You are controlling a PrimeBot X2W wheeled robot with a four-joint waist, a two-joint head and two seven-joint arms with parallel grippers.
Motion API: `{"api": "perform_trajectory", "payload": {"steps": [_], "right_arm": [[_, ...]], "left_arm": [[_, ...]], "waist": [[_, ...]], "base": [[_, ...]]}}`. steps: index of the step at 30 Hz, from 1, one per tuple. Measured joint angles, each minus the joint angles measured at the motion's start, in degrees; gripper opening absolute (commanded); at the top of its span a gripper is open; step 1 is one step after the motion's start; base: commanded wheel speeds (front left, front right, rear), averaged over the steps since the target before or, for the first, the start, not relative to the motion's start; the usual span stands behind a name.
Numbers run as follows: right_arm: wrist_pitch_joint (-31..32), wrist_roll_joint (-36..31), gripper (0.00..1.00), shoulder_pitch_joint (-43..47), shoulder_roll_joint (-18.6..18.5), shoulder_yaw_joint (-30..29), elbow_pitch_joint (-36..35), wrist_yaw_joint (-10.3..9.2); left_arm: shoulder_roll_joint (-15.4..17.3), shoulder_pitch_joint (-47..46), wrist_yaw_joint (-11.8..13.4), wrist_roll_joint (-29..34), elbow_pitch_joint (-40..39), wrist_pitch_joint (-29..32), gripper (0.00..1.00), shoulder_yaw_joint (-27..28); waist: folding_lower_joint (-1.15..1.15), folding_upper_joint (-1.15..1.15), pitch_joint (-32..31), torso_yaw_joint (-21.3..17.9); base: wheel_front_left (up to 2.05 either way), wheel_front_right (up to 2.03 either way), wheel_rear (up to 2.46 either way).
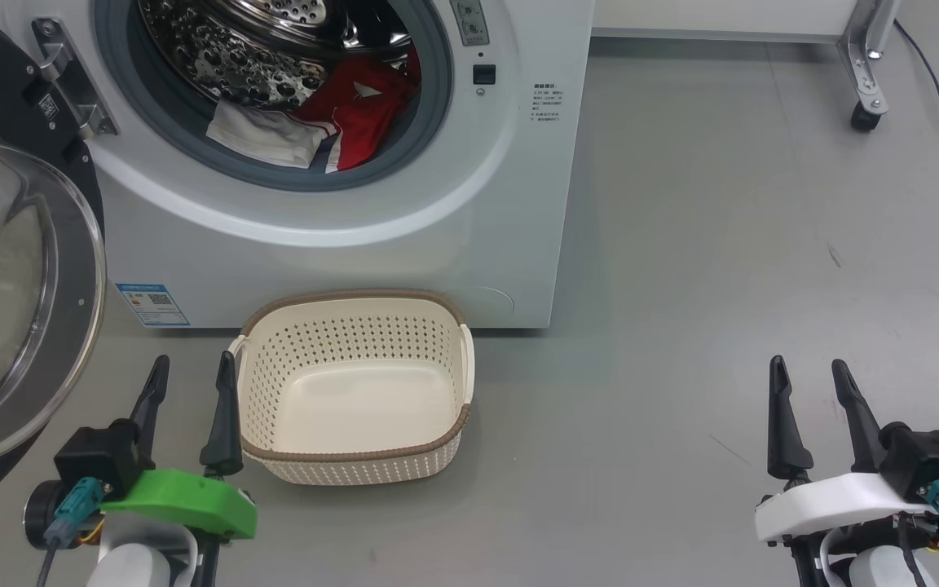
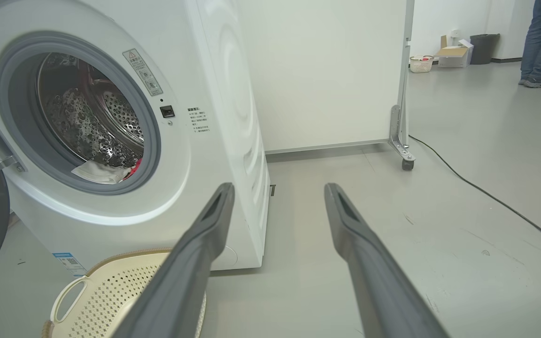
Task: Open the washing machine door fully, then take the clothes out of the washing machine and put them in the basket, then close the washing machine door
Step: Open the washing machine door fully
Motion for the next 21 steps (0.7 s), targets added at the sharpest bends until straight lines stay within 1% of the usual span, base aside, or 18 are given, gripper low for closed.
{"api": "perform_trajectory", "payload": {"steps": [21], "right_arm": [[-0.01,-1.03,1.00,0.01,-0.09,0.49,-0.36,0.00]], "left_arm": [[-0.10,1.62,0.01,0.76,-1.35,0.00,1.00,0.12]], "waist": [[0.00,0.00,0.42,0.18]], "base": [[0.00,0.00,0.00]]}}
